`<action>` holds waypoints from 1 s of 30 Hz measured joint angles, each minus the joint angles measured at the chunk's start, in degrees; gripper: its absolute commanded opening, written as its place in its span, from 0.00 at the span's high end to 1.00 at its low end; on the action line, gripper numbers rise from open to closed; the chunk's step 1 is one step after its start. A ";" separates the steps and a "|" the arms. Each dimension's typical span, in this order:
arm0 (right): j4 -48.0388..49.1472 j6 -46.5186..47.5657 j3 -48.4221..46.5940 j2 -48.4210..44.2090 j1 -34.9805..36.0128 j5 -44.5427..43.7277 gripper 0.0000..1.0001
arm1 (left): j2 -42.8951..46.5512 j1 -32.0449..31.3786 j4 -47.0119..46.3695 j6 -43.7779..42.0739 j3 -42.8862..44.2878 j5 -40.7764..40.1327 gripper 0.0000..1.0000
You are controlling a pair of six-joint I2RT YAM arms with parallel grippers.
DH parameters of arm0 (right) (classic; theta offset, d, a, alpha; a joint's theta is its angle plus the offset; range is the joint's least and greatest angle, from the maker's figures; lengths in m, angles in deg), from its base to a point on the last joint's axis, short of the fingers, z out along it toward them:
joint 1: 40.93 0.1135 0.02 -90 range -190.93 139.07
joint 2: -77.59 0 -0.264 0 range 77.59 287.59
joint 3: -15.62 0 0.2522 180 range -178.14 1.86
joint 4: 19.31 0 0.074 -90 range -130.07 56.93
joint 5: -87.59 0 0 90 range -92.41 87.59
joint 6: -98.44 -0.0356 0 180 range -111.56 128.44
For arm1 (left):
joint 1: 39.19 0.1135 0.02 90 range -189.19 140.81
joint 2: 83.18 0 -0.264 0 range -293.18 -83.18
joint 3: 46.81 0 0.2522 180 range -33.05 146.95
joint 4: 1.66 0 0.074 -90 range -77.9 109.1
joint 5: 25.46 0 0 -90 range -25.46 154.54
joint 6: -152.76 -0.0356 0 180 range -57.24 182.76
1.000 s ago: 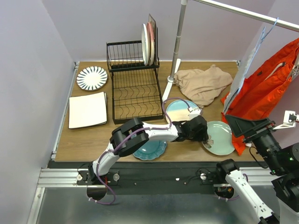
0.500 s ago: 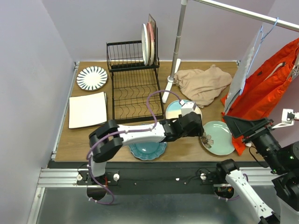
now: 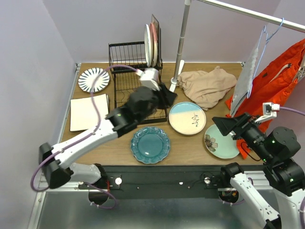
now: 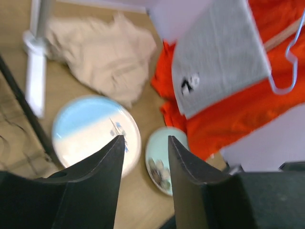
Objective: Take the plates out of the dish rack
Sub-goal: Place the plate at the center of the board.
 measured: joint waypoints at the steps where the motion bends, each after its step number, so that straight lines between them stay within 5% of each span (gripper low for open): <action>1: 0.83 0.24 1.14 0.00 0.00 0.28 0.00 | 2.34 2.78 -0.37 -1.73 -0.22 0.81 0.51; 8: 5.35 1.42 6.95 1.25 0.00 3.67 0.01 | 8.59 21.86 -2.12 -10.32 5.25 6.23 0.54; 14: 8.37 3.10 7.08 4.52 0.00 4.72 0.01 | -1.03 34.51 -3.69 -13.25 14.08 18.12 0.58; 30: 14.82 6.69 9.18 7.96 0.00 4.70 0.01 | -24.35 38.49 -4.83 -17.79 30.53 31.82 0.60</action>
